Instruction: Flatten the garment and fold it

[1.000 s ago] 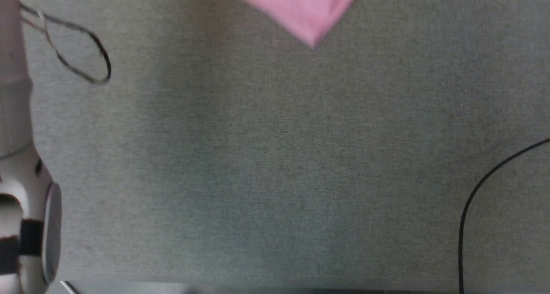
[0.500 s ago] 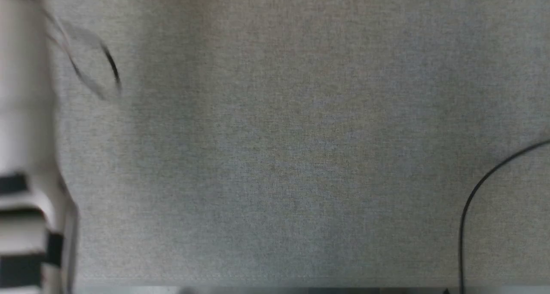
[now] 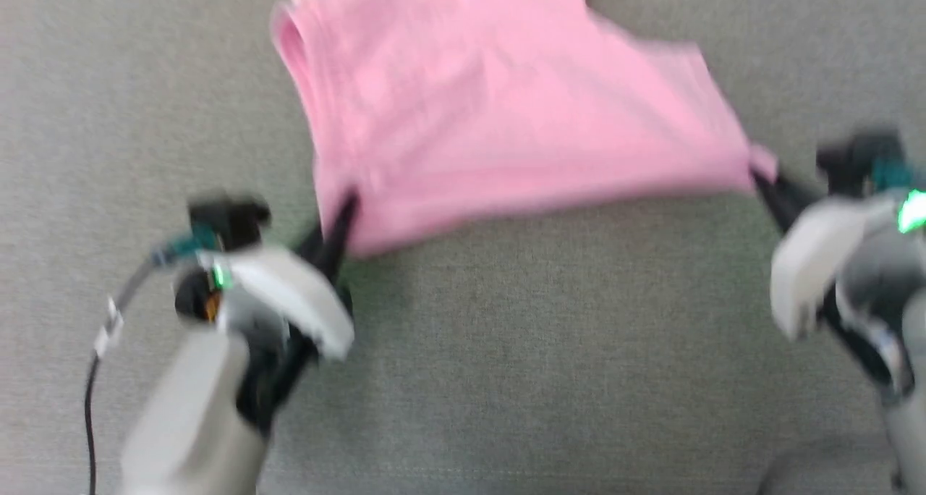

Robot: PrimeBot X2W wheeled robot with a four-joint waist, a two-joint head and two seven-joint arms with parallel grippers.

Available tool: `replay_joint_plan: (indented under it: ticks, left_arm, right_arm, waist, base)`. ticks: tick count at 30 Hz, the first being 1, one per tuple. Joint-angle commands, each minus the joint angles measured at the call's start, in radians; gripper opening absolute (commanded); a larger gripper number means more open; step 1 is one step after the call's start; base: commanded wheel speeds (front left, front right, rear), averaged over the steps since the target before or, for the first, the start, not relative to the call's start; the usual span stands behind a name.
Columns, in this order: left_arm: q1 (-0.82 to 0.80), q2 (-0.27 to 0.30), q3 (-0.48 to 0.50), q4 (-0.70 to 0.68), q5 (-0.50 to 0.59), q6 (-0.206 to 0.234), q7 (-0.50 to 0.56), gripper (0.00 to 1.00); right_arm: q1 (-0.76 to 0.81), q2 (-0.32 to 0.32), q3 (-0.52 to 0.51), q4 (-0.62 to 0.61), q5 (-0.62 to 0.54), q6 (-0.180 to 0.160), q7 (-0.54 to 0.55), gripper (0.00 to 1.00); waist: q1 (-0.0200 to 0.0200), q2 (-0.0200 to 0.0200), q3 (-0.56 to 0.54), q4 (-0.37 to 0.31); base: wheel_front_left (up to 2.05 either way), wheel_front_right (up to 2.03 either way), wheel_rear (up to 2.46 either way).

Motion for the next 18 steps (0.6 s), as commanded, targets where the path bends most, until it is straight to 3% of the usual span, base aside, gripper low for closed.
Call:
replay_joint_plan:
  ticks: [1,10,18]
  left_arm:
    - [0.084,0.017,-0.013,-0.027,-0.015,0.000,0.031,0.00]
    - [0.360,0.057,-0.039,-0.163,-0.074,0.067,0.147,0.00]
    - [0.550,0.095,-0.065,-0.324,-0.105,0.141,0.246,0.00]
  right_arm:
    - [0.096,-0.003,-0.028,-0.039,0.010,-0.002,0.023,0.00]
    - [0.419,0.057,-0.132,-0.199,0.022,-0.002,0.140,0.00]
    - [0.692,0.178,-0.299,-0.372,0.002,-0.002,0.342,0.00]
  waist:
    - [0.0004,0.0000,-0.105,0.026]
    - [0.0004,0.0000,-0.189,0.048]
    - [0.0004,0.0000,-0.219,0.090]
  base:
    - [0.00,0.00,0.00]
    - [0.00,0.00,0.00]
    - [0.00,0.00,0.00]
